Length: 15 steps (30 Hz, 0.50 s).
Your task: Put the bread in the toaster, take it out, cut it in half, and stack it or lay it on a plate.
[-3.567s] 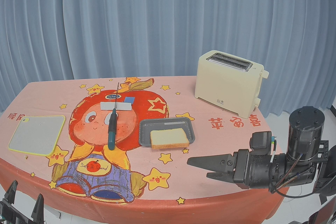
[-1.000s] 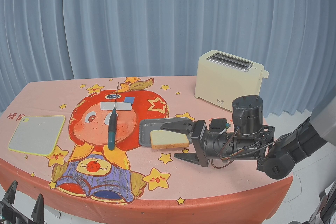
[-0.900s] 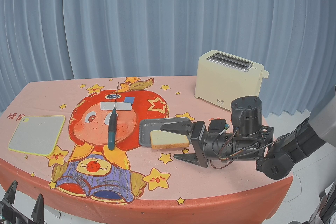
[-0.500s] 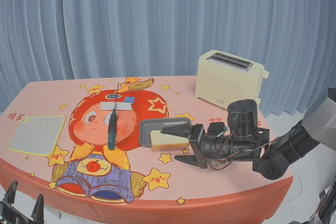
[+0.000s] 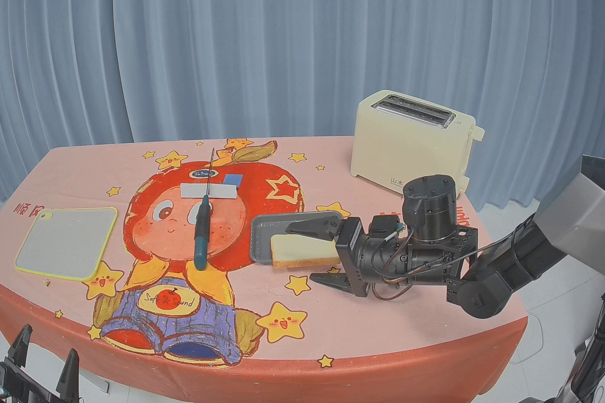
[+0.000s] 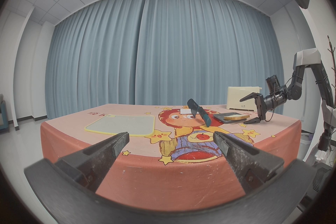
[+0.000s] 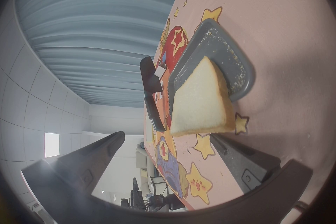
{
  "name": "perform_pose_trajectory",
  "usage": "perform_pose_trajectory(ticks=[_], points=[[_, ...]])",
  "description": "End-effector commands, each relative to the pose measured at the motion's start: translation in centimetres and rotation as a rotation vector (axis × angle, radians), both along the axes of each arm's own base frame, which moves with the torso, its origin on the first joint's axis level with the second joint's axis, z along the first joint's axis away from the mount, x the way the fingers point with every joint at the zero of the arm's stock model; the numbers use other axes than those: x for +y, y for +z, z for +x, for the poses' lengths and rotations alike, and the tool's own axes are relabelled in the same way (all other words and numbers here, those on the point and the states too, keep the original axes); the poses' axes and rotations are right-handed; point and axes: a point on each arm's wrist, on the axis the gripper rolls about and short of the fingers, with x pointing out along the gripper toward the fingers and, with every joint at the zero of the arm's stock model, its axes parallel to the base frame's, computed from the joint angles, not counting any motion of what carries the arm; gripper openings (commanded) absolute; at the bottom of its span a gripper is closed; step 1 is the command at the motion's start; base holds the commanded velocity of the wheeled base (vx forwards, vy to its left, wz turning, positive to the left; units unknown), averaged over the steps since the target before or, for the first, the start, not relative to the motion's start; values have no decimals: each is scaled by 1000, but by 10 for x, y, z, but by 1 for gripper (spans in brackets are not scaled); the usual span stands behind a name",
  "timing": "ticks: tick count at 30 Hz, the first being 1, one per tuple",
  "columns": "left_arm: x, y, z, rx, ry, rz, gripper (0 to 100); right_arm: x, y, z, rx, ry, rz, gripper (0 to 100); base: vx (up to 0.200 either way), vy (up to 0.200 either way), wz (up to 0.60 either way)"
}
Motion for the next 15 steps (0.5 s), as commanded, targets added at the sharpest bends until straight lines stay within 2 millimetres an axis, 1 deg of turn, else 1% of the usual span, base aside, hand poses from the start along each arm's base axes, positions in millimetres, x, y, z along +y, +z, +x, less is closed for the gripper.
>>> perform_pose_trajectory(ticks=[1,6,15], points=[[0,-5,0,4,0,1,100,0,0,4,-3,-9,5,100,0,0,0],[0,-5,0,4,0,1,100,0,7,7,18,-28,39,100,0,0,0],[0,-5,0,4,0,-1,100,-1,4,10,27,-35,33,100,0,0,0]])
